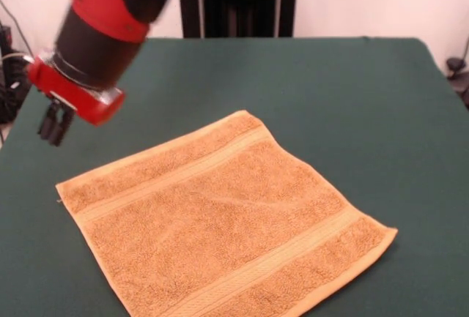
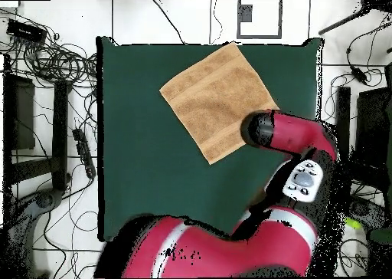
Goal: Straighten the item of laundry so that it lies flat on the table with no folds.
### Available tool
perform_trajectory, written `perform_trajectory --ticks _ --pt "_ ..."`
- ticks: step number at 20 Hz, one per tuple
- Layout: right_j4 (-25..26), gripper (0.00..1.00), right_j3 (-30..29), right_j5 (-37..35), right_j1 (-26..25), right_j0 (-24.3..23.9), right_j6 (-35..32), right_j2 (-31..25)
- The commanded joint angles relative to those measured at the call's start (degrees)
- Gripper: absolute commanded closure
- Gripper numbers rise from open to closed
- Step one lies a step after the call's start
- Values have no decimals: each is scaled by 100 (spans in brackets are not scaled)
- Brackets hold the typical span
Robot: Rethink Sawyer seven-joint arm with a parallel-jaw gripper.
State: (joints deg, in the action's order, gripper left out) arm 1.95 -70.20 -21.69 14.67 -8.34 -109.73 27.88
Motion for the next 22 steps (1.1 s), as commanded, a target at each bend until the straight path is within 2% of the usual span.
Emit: perform_trajectory --ticks 1,6,7,10,17,22 --pt "825 100 -1867 926 1873 -1159 1373 -2660" --pt "1513 100 -2480 996 2553 -2125 1530 -3820" --pt "1727 100 -2539 1084 2627 -2251 1530 -3988" --pt "1959 100 -2642 969 2738 -2533 1361 -4363" --pt "2310 100 -2737 846 2800 -2856 868 -4853" --pt "2501 100 -2778 681 2852 -3004 817 -5079"
